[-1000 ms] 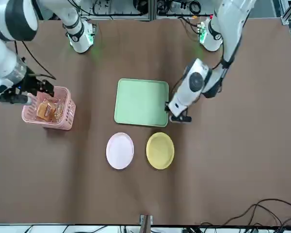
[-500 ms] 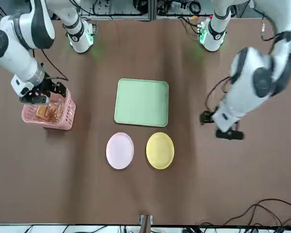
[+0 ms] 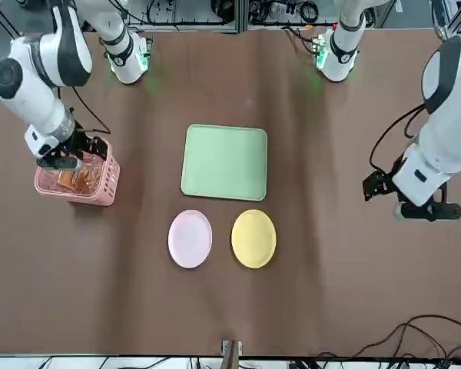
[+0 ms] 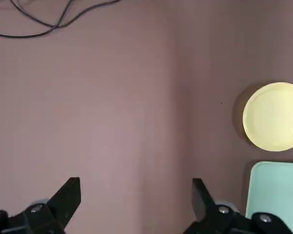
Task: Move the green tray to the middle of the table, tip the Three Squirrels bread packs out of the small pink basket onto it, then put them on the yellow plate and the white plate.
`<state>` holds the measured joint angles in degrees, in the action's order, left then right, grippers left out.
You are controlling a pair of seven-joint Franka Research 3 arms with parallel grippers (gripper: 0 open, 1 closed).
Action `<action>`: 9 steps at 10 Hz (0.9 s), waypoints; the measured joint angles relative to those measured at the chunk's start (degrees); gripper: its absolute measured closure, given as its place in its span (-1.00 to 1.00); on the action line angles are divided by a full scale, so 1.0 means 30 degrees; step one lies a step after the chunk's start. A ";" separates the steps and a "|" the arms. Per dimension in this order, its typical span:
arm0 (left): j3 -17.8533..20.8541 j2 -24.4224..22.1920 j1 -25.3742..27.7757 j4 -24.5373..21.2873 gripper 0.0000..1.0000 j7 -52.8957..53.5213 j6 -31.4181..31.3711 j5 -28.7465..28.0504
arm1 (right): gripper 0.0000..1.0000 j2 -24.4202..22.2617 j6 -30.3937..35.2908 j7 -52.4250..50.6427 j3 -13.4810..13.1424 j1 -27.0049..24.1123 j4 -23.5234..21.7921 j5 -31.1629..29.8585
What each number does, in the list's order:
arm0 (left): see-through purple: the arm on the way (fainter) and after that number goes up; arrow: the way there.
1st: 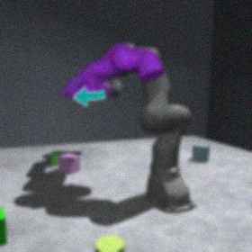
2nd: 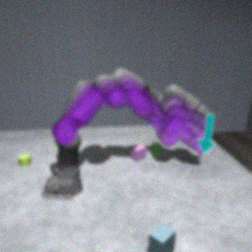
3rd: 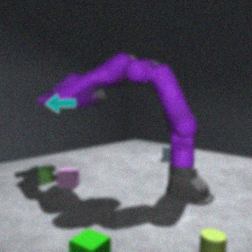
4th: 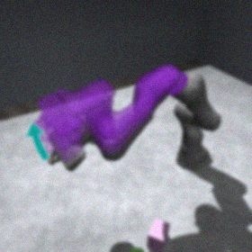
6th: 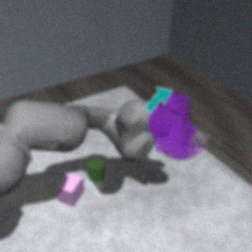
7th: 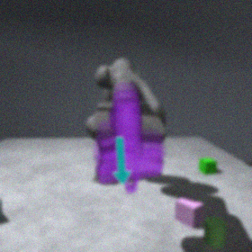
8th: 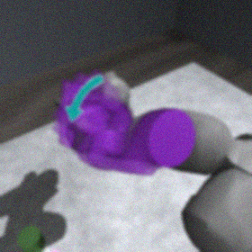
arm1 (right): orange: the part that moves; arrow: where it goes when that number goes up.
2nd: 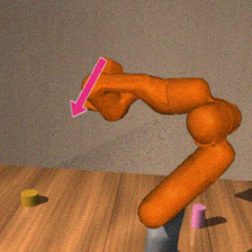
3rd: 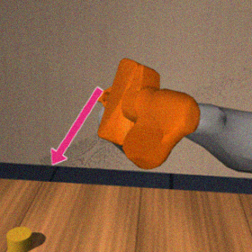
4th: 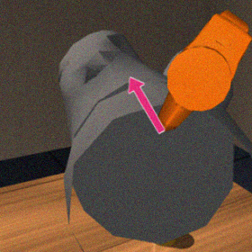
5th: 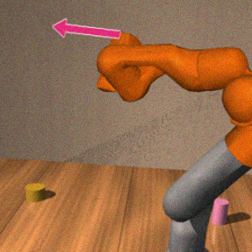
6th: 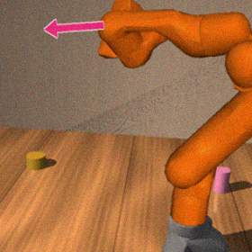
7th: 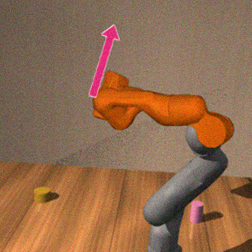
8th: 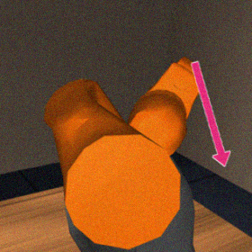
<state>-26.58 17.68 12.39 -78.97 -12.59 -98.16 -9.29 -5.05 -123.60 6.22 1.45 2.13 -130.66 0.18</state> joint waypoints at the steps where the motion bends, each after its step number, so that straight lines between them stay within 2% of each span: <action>1: -0.0002 0.0000 0.0176 0.0140 -1.00 0.0000 0.0000 0.0037 | -0.89 0.0462 -0.0467 0.0000 0.0004 -0.0001 -0.0147 0.0000; 7: 0.0025 -0.0074 0.0965 0.0355 -1.00 -0.0164 0.0005 0.0197 | -0.89 0.1760 -0.1764 0.0000 0.0072 0.0143 -0.0706 0.0000; 8: 0.0278 -0.0175 0.1119 0.0409 -1.00 -0.0164 -0.0018 0.0206 | -0.89 0.2018 -0.2041 0.0000 0.0094 0.0272 -0.0718 0.0000; 9: 0.1111 -0.0484 0.0715 0.0446 -1.00 -0.0116 -0.0018 0.0402 | -0.89 0.2163 -0.2235 0.0000 0.0112 0.0416 -0.0718 0.0000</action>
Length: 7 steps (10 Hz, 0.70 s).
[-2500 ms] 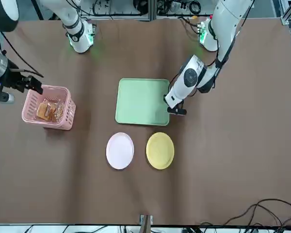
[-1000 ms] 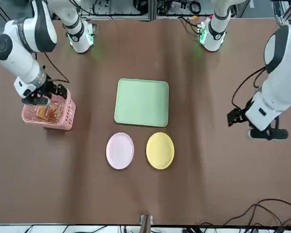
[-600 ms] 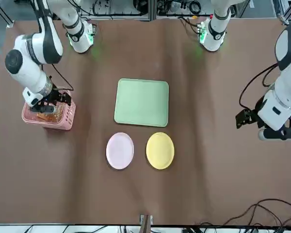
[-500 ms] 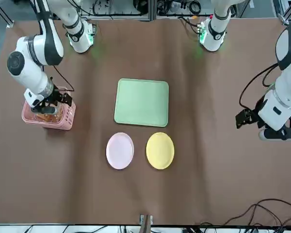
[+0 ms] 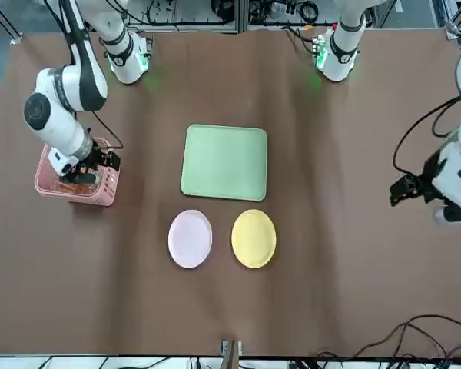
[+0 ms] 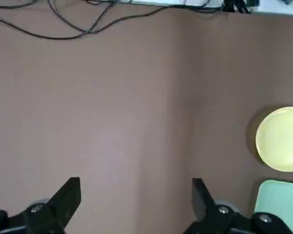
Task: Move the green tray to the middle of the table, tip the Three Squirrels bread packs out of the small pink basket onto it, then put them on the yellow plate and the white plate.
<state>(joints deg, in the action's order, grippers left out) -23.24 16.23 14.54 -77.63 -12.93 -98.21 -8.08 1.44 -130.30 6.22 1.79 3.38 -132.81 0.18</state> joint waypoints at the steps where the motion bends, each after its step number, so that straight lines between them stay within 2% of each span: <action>1: 0.1671 -0.0402 -0.1504 0.0000 -1.00 0.0059 0.0036 0.0573 | -0.89 0.0057 -0.0095 0.0007 0.0003 0.0118 0.0000 0.0000; 2: 0.3881 -0.0804 -0.3766 -0.0115 -1.00 -0.0005 0.0060 0.1369 | -0.89 0.0135 -0.0193 0.0009 0.0007 0.0176 -0.0004 0.0001; 3: 0.5478 -0.1159 -0.5229 -0.0359 -1.00 -0.0050 0.0064 0.2364 | -0.89 0.0284 -0.0287 0.0009 0.0008 0.0201 -0.0012 0.0001; 4: 0.6172 -0.1402 -0.5654 -0.0687 -1.00 -0.0016 -0.0046 0.3118 | -0.89 0.0463 -0.0424 0.0010 0.0002 0.0203 -0.0023 0.0001; 7: 0.7071 -0.1827 -0.6113 -0.1764 -1.00 0.0074 -0.0647 0.3424 | -0.89 0.0747 -0.0545 0.0018 -0.0039 0.0176 -0.0023 0.0001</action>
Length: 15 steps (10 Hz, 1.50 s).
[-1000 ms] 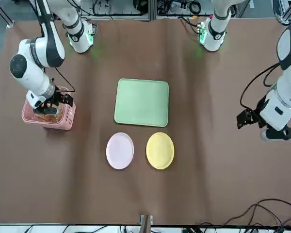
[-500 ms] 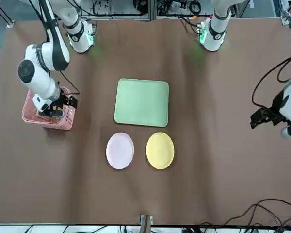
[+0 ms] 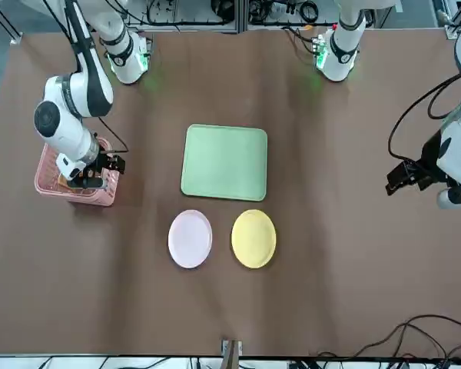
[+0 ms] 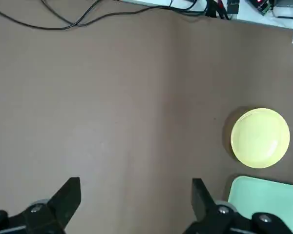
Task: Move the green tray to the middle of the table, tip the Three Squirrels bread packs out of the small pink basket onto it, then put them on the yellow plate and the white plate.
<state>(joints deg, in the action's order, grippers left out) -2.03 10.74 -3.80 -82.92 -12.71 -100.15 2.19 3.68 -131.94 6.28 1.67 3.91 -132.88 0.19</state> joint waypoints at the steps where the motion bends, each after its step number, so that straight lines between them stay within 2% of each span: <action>1: 0.0019 -0.0074 -0.0009 -0.0146 -1.00 0.0015 0.0006 0.0002 | -0.89 0.0000 0.0000 0.0000 -0.0017 -0.0061 0.0000 0.0000; 4: -0.0219 -0.0444 -0.0394 -0.0949 -1.00 0.0048 0.0020 0.0006 | -0.89 0.0096 0.0000 -0.0024 -0.0095 -0.0763 -0.0027 0.0001; 8: -0.0367 -0.0541 -0.0393 -0.1065 -1.00 0.0047 -0.0036 0.0008 | -0.89 0.0173 -0.0051 -0.1292 -0.0162 -0.2250 -0.0024 0.0000; 15: -0.0403 -0.0477 -0.0308 -0.1255 -1.00 0.0048 -0.0337 0.0035 | -0.89 0.0173 -0.0161 -0.1451 -0.0111 -0.2315 0.0111 0.0000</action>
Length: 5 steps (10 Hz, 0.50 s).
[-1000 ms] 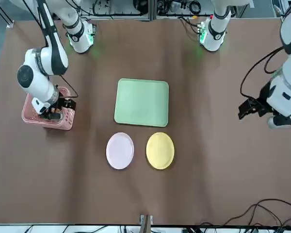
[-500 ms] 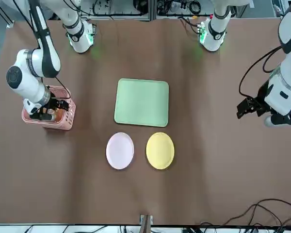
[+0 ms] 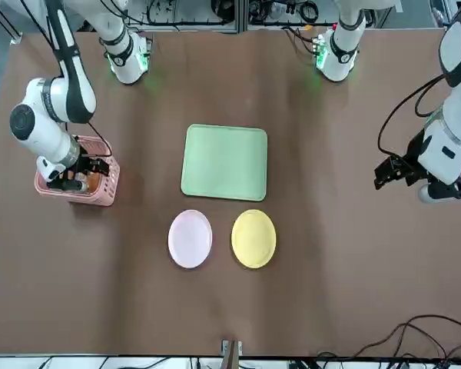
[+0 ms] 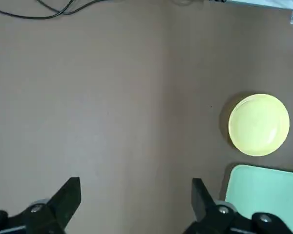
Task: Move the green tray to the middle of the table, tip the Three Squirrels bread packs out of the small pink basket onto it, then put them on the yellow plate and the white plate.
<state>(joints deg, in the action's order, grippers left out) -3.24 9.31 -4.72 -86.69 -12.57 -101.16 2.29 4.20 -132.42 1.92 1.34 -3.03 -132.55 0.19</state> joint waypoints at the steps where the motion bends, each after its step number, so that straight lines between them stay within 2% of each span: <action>1: 0.0000 0.0007 0.0002 -0.0028 -1.00 0.0000 -0.0012 0.0000 | -0.89 -0.0001 -0.0029 -0.0011 0.0000 0.0000 0.0032 0.0000; 5: 0.0001 0.0017 0.0028 -0.0064 -1.00 0.0000 -0.0175 0.0000 | -0.90 -0.0185 -0.0060 -0.0047 0.0013 0.0003 0.0379 0.0000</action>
<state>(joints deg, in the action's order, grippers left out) -3.24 9.36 -4.64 -86.88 -12.57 -101.68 2.30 3.65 -132.60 1.78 1.38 -3.03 -131.41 0.19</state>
